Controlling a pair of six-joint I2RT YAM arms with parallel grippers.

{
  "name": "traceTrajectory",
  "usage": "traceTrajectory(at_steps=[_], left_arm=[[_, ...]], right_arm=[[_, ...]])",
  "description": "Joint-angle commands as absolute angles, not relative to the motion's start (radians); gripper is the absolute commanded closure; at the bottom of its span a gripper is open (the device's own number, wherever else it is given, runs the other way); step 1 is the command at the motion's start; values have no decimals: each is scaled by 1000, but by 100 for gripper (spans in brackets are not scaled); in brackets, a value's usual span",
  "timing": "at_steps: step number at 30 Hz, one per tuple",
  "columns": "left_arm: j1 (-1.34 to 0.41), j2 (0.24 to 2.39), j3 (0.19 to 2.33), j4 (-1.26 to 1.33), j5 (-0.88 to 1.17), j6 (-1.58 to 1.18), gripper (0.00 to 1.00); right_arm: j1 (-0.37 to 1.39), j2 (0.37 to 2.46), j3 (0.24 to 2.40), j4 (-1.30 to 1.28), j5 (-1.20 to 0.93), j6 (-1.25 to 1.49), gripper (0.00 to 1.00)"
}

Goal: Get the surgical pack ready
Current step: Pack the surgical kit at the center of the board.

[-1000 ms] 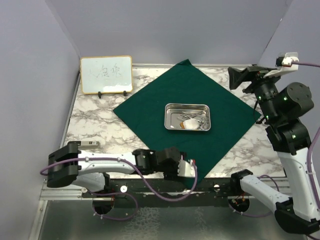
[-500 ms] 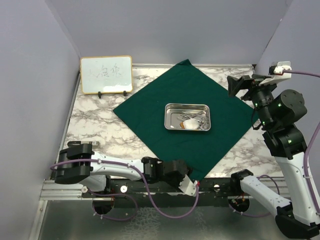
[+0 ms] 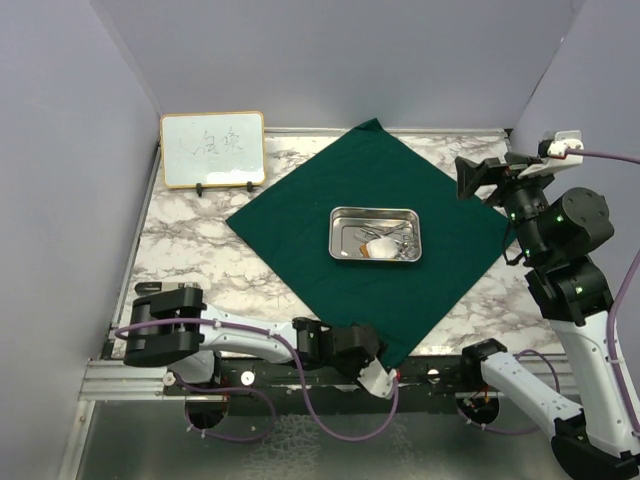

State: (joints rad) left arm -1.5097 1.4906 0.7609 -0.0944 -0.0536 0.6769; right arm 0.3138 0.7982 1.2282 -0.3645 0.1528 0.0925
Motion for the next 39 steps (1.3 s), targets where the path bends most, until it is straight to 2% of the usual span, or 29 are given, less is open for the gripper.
traceTrajectory(at_steps=[1, 19, 22, 28, 37, 39], left_arm=[[-1531, 1537, 785, -83, -40, 726, 40], [-1540, 1618, 778, 17, -121, 799, 43], [-1540, 1616, 777, 38, -141, 804, 51], [-1540, 1596, 760, 67, -175, 800, 83], [-1537, 1564, 762, 104, -178, 721, 100], [-1519, 1536, 759, 130, -164, 661, 100]], right_arm=[[313, 792, 1217, -330, 158, 82, 0], [313, 791, 1210, -329, 144, 81, 0], [313, 790, 1208, -327, 140, 81, 0], [313, 779, 1197, -322, 146, 77, 0], [312, 780, 1191, -320, 142, 79, 0], [313, 782, 1199, -325, 142, 81, 0]])
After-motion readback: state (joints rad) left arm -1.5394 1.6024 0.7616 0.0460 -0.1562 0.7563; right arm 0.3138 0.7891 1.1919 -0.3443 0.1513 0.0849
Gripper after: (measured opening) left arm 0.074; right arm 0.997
